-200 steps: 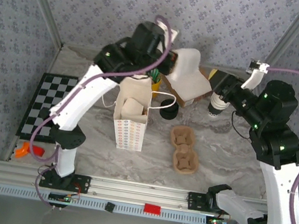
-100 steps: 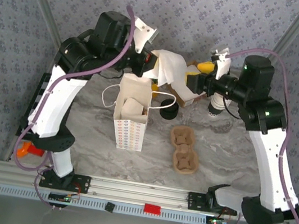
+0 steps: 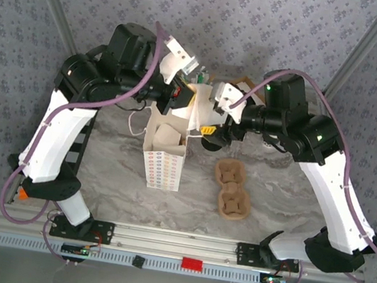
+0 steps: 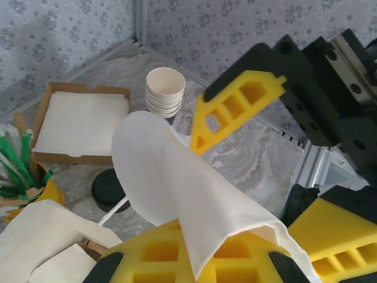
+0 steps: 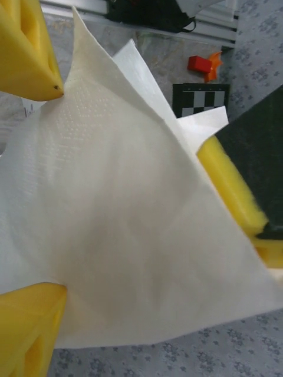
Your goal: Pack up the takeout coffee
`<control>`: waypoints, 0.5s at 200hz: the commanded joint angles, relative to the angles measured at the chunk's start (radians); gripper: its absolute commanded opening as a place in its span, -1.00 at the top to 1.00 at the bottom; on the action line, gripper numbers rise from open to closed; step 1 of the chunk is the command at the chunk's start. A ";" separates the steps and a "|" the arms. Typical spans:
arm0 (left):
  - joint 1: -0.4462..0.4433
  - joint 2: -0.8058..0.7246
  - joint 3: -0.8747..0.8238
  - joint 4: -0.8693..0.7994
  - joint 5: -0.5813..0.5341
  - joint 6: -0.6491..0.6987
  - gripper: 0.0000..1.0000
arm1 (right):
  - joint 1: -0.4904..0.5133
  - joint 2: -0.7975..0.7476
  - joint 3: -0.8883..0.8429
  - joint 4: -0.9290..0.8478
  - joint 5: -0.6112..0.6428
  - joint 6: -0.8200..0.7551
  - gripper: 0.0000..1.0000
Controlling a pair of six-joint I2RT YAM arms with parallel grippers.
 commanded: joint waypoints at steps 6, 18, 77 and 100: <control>-0.009 -0.033 -0.004 -0.023 0.038 0.047 1.00 | 0.024 -0.001 0.055 -0.059 0.063 -0.097 -0.65; -0.008 -0.036 -0.003 -0.026 0.030 0.049 1.00 | 0.024 -0.010 0.069 -0.078 0.060 -0.098 -0.65; -0.018 -0.045 -0.010 -0.030 0.033 0.065 1.00 | -0.024 -0.064 0.022 -0.018 0.015 -0.102 -0.68; -0.034 -0.047 -0.009 -0.033 0.033 0.071 1.00 | -0.045 -0.024 0.054 -0.020 -0.008 -0.109 -0.70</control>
